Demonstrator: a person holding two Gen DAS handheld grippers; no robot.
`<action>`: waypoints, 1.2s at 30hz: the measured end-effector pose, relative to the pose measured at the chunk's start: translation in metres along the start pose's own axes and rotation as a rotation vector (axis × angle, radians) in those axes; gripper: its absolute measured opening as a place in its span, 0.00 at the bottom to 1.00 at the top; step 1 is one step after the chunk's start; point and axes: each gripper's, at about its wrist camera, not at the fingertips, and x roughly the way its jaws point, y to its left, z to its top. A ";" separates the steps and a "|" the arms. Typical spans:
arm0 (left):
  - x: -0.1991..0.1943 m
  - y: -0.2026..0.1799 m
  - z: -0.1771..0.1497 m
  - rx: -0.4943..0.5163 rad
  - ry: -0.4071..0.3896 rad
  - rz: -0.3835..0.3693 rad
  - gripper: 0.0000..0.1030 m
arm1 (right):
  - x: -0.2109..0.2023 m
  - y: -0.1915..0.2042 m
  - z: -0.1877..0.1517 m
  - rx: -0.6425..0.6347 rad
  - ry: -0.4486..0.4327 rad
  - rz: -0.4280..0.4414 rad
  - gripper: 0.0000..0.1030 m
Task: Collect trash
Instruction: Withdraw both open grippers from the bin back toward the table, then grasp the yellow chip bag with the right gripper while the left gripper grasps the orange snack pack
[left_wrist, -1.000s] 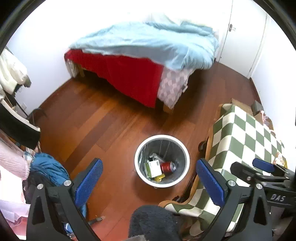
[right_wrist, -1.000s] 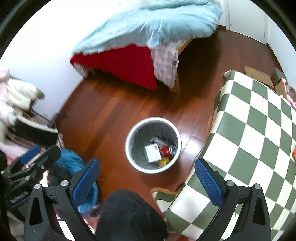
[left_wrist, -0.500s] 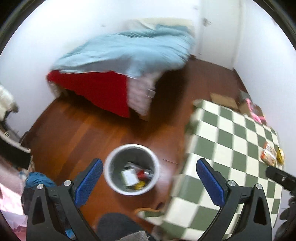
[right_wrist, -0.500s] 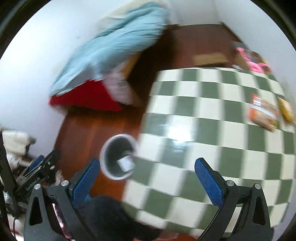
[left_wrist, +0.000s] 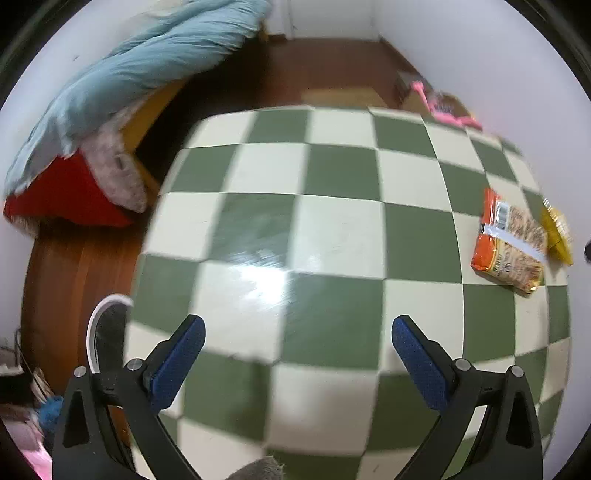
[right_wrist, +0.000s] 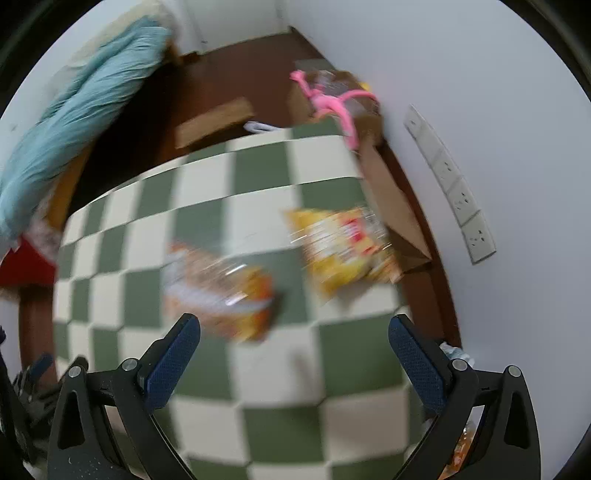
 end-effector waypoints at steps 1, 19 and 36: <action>0.006 -0.006 0.003 0.010 0.007 0.008 1.00 | 0.010 -0.010 0.009 0.014 0.011 0.002 1.00; -0.013 -0.090 0.031 0.110 -0.032 -0.128 1.00 | 0.053 -0.045 0.017 0.016 -0.024 0.031 0.59; 0.012 -0.195 0.034 0.295 -0.005 -0.203 0.09 | 0.031 -0.099 -0.034 0.168 -0.038 0.033 0.59</action>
